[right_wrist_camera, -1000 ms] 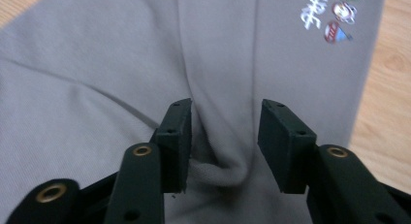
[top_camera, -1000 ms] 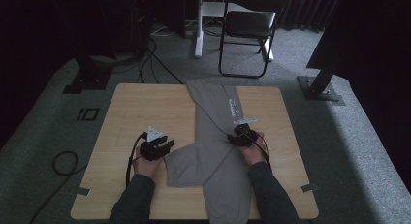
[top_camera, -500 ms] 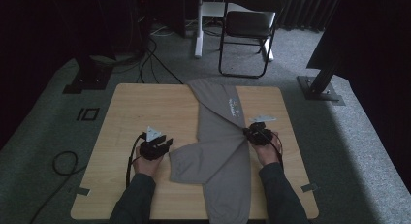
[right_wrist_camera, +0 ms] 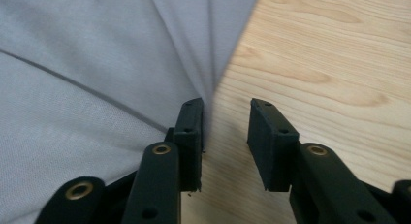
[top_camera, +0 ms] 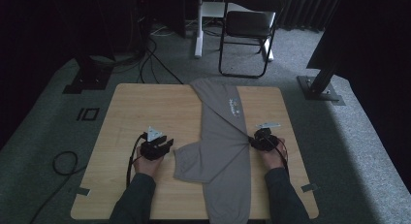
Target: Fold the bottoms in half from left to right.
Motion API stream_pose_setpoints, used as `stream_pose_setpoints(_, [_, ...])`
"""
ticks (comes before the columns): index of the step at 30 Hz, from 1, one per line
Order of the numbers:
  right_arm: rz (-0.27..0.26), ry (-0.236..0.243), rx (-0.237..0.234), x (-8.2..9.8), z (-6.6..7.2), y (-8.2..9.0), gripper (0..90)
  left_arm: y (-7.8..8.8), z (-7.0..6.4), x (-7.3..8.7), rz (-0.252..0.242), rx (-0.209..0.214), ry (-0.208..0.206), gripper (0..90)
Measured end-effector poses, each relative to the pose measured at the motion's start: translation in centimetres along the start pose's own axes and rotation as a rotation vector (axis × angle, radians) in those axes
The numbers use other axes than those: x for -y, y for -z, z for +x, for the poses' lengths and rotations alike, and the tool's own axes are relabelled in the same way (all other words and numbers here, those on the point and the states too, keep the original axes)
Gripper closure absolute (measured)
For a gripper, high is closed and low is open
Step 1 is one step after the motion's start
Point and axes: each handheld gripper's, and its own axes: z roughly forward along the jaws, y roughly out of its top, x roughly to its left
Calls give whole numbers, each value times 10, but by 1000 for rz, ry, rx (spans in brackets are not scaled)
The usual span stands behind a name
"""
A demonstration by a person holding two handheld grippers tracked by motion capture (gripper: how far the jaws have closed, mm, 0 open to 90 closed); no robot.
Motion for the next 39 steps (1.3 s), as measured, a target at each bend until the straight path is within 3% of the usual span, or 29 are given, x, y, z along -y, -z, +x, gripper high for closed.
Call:
stream_pose_setpoints(3, [-17, -25, 7, 2, -3, 7, 644, 0, 0, 0, 4, -1, -1, 625])
stream_pose_setpoints(6, [-16, -1, 43, 3, -2, 13, 644, -1, -1, 0, 7, -3, -7, 623])
stream_pose_setpoints(9, [-34, -8, 27, 3, -2, 18, 634, -2, -2, 0, 8, -3, -11, 622])
stream_pose_setpoints(10, [-75, -2, -18, 1, 2, 23, 623, -2, -2, 0, 12, -5, -17, 621])
stream_pose_setpoints(14, [-105, 23, -108, -9, 21, 24, 612, -2, -1, 0, 13, -8, -12, 615])
stream_pose_setpoints(17, [-111, 41, -166, -15, 40, 19, 603, -2, -1, 0, 11, -7, -4, 608])
stream_pose_setpoints(20, [-102, 93, -202, -19, 59, 11, 583, -2, -1, 0, 11, -9, -7, 605])
stream_pose_setpoints(28, [-71, 161, -265, -29, 95, -10, 585, -3, -1, 0, 13, -9, -8, 605])
stream_pose_setpoints(30, [-55, 191, -248, -31, 101, -18, 594, -3, -1, 0, 13, -9, -8, 604])
stream_pose_setpoints(34, [-8, 195, -226, -30, 106, -31, 594, -3, -1, 1, 11, -6, -5, 605])
stream_pose_setpoints(39, [-4, 223, -218, -29, 106, -27, 873, -2, -1, 1, 12, -6, -7, 603])
